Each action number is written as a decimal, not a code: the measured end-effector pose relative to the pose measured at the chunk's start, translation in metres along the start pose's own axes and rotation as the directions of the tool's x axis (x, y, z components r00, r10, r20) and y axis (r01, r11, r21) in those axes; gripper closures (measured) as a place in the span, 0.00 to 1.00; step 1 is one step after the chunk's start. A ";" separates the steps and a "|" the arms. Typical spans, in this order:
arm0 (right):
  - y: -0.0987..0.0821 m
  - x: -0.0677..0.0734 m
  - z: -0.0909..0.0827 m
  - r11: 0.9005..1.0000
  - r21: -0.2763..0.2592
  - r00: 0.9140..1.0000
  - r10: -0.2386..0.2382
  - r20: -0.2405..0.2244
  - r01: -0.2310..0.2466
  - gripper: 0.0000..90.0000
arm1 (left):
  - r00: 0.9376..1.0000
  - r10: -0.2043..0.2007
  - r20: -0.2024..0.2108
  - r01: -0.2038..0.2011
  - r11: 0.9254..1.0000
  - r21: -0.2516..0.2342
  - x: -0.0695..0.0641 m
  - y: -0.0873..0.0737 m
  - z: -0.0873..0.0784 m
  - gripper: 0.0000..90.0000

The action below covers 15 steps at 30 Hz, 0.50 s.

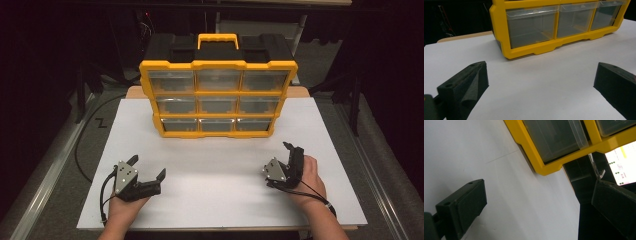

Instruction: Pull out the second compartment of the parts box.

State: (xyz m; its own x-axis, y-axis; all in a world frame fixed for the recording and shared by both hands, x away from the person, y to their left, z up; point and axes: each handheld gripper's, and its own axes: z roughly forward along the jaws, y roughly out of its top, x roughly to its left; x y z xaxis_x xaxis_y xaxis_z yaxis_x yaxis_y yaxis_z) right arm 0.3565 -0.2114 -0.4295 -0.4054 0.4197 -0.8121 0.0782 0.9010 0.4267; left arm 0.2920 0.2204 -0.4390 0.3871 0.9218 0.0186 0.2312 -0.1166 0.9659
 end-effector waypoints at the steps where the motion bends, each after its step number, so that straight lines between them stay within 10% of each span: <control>1: 0.000 0.001 0.000 1.000 0.003 1.000 0.003 -0.001 -0.003 0.01 | 1.000 0.001 0.000 -0.001 1.000 -0.001 0.000 0.000 0.000 0.00; 15: 0.006 0.008 0.000 0.993 0.034 0.994 -0.111 0.011 0.111 0.01 | 1.000 0.003 0.008 -0.003 1.000 -0.001 -0.001 0.000 0.000 0.00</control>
State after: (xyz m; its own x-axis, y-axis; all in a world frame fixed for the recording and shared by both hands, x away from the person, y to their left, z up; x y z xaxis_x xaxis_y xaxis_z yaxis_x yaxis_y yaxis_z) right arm 0.3537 -0.2027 -0.4330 -0.4011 0.3180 -0.8591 0.0638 0.9452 0.3202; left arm 0.2915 0.2197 -0.4388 0.3950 0.9185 0.0199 0.2287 -0.1192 0.9662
